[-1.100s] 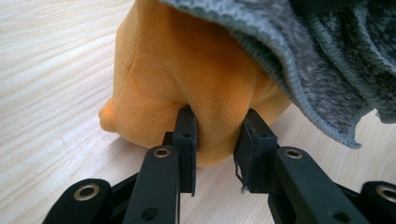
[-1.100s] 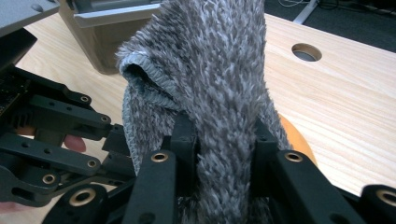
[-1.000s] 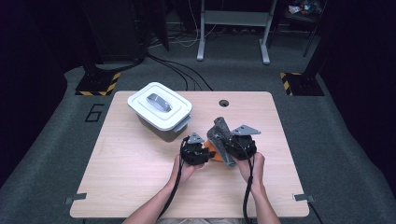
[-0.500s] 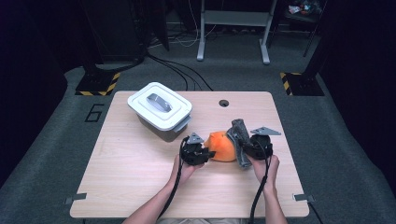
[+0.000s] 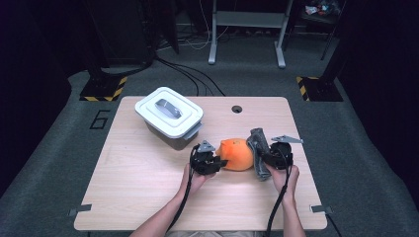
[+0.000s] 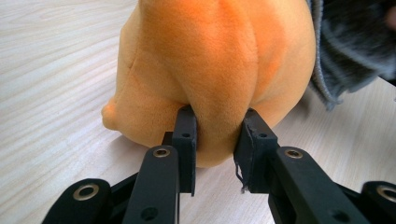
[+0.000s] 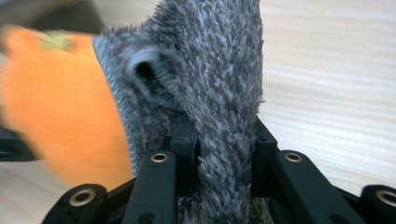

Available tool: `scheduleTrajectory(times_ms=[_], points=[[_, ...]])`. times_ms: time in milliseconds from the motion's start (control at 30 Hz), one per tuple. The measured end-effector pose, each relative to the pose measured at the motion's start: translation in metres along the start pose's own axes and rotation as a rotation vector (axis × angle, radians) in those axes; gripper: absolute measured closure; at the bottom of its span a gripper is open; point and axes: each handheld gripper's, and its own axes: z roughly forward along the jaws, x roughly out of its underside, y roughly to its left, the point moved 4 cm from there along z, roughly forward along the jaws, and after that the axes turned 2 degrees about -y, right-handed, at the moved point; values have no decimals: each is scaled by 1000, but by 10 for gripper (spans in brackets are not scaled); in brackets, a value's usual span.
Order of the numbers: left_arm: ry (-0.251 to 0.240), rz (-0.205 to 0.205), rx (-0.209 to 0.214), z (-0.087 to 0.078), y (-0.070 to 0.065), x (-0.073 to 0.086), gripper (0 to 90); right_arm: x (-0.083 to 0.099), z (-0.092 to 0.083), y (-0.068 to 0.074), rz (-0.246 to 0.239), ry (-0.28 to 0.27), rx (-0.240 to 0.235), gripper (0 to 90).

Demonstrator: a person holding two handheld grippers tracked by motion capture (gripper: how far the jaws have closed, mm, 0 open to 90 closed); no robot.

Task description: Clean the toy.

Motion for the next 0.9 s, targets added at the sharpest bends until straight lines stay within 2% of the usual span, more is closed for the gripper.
scheduleTrajectory(times_ms=[67, 133, 233, 367, 467, 567, 700, 900], points=[[2, 1, -2, 0, -1, 0, 710, -5, -6, 7, -7, -23, -23, 698], [1, 11, 0, 0, -1, 0, 710, -12, -13, 19, -35, -48, -54, 698], [-1, 10, -4, 1, -2, 0, 710, -20, -16, 36, -84, -64, -74, 698], [3, 12, -4, 0, -2, 0, 709, -26, -11, 60, -147, -49, -100, 694], [11, 18, -10, 0, -1, 0, 708, -25, -1, 72, -181, -29, -84, 692], [10, 18, -8, 0, 0, 0, 708, -24, 2, 74, -215, -26, -61, 693], [7, 16, -7, 1, -2, 0, 709, -25, 2, 70, -226, -20, -38, 696], [13, 23, -4, 1, -3, -1, 709, -22, -2, 57, -192, -23, -24, 697]])
